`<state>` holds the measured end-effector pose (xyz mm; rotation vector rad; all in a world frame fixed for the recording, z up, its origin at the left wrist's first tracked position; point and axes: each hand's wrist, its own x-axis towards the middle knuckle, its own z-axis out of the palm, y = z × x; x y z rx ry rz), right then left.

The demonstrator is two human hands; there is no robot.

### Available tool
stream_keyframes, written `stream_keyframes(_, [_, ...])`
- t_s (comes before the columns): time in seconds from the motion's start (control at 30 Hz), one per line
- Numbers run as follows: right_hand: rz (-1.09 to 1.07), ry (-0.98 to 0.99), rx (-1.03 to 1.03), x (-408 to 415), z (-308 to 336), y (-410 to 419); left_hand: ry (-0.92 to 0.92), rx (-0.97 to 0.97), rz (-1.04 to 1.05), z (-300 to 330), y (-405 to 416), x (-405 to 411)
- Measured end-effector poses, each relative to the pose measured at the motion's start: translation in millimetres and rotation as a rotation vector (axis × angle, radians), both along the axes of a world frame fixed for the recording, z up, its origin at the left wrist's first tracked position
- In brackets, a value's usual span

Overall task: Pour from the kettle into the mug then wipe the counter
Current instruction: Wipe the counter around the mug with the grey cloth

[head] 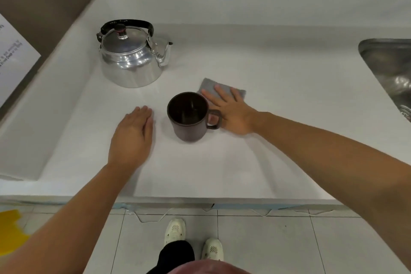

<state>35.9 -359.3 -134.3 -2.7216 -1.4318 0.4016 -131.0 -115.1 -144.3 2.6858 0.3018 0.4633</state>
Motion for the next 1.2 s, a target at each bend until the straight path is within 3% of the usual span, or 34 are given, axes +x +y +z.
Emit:
stream_keyframes(0.03, [0.041,-0.013,-0.002,8.4,1.1,2.8,0.027,-0.025,-0.005,0.5,0.1,0.8])
stream_keyframes(0.17, [-0.144,0.008,-0.009,41.8,9.2,24.0,0.081,-0.046,-0.039,2.5,-1.2,2.9])
stream_keyframes(0.3, [0.200,0.015,-0.024,31.4,8.7,55.0,0.066,-0.040,-0.037,2.8,-0.4,2.4])
stream_keyframes(0.37, [0.217,0.003,-0.016,37.5,8.0,57.1,0.064,-0.048,-0.035,2.2,0.1,3.0])
stream_keyframes(0.57, [-0.380,0.000,0.021,40.2,4.8,24.7,0.055,-0.054,-0.033,2.9,1.5,2.7])
stream_keyframes(0.77, [-0.770,0.032,0.059,-58.0,0.9,-26.7,0.054,-0.049,-0.029,0.6,1.2,3.7])
stream_keyframes(0.97, [-0.917,0.000,0.043,-157.7,1.4,-37.1,0.051,-0.050,-0.051,-0.4,2.4,1.1])
stream_keyframes(1.2, [-0.973,0.023,-0.001,-177.0,5.9,-31.8,0.068,-0.050,-0.077,-0.3,3.0,0.6])
